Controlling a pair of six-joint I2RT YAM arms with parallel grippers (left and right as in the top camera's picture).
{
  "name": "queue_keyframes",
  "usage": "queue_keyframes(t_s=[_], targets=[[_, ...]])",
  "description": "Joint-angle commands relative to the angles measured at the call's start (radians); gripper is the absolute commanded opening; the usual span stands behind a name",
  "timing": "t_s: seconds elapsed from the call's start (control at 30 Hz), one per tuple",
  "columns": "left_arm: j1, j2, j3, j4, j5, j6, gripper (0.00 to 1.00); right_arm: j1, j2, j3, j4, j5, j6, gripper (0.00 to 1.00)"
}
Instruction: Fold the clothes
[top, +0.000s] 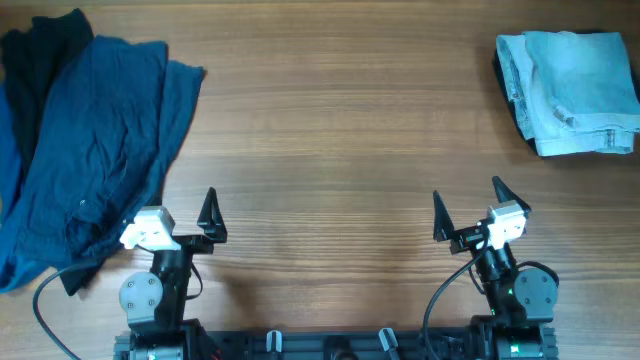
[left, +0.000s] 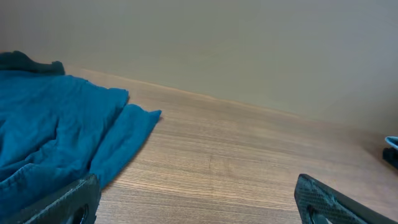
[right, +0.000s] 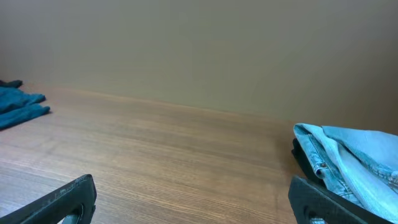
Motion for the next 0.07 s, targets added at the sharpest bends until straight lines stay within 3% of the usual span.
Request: queue_keyframes(t_s=[0.0,0.03], targets=[[-0.004,-0.007,-0.003,-0.007,-0.002,-0.008,1.0,-0.005,-0.005,-0.003,0.005,-0.008,0.018,1.0],[-0.004,-0.007,-0.003,-0.007,-0.002,-0.008,1.0,-0.005,-0.005,-0.003,0.005,-0.008,0.018,1.0]])
